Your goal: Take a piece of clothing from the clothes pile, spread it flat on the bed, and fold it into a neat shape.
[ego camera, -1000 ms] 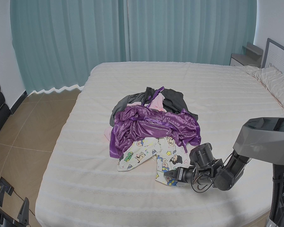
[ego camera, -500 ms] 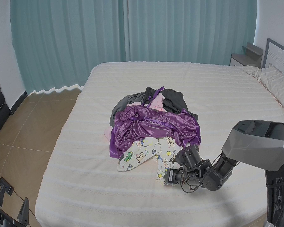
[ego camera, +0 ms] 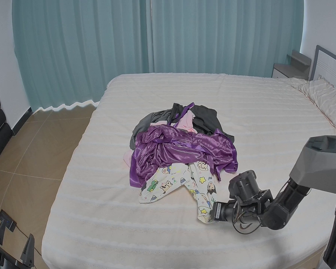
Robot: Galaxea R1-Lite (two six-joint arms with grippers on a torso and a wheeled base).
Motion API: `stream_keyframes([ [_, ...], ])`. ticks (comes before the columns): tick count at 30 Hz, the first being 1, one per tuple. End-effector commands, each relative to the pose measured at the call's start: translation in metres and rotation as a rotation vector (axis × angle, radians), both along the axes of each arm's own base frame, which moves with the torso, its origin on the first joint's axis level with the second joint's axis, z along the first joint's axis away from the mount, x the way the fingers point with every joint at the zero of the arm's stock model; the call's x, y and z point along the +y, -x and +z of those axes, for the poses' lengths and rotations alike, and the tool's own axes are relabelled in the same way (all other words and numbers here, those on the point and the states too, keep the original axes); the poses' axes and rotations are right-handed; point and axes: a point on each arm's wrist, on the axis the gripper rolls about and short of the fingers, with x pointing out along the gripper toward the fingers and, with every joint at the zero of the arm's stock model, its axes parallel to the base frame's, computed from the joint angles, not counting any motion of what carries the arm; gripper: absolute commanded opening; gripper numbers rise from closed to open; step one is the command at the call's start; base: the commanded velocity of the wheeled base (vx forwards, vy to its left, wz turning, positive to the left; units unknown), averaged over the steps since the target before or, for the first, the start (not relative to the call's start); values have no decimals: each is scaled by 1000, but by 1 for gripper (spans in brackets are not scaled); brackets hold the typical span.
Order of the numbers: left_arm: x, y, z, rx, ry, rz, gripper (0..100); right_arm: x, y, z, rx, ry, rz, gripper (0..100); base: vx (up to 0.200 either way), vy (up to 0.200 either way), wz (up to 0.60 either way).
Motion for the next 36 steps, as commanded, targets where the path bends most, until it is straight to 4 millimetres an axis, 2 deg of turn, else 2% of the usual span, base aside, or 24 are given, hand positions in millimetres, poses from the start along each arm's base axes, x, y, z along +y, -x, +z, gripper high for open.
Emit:
stream_keyframes([
  [1,0,0,-5,0,-3,1,100,-25,43,49,-112,-110,36,0,0,0,0],
  [10,0,0,-4,-12,-40,-11,100,-66,105,101,-289,-268,101,0,0,0,0],
  [11,0,0,-4,-12,-40,-11,100,-66,105,101,-289,-268,101,0,0,0,0],
  [12,-1,8,31,-134,-16,-51,100,-74,117,115,-347,-314,118,0,0,0,0],
  [14,-1,14,86,-209,87,-93,100,-79,125,129,-404,-358,132,0,0,0,0],
  [15,-1,13,93,-205,101,-102,100,-80,127,132,-419,-369,135,0,0,0,0],
  [16,-2,1,108,-154,84,-155,100,-85,133,143,-473,-403,142,0,0,0,0],
  [17,-3,-5,110,-127,52,-198,100,-86,136,148,-497,-417,145,0,0,0,0],
  [21,-11,-53,108,113,-51,-484,100,-92,144,169,-594,-479,163,0,0,0,0],
  [22,-11,-56,107,127,-54,-500,100,-93,144,170,-598,-480,162,0,0,0,0],
  [24,-15,-82,101,247,-77,-593,100,-94,142,179,-637,-497,152,0,0,0,0],
  [26,-23,-108,91,367,-105,-672,100,-97,140,188,-677,-510,137,0,0,0,0],
  [31,-48,-151,66,557,-122,-819,100,-100,134,208,-753,-535,110,0,0,0,0],
  [32,-50,-153,65,566,-123,-828,100,-100,134,209,-756,-537,110,0,0,0,0],
  [34,-72,-172,44,648,-160,-891,100,-98,132,213,-760,-550,137,0,0,0,0],
  [36,-82,-178,26,702,-205,-873,100,-96,132,215,-760,-559,153,0,0,0,0],
])
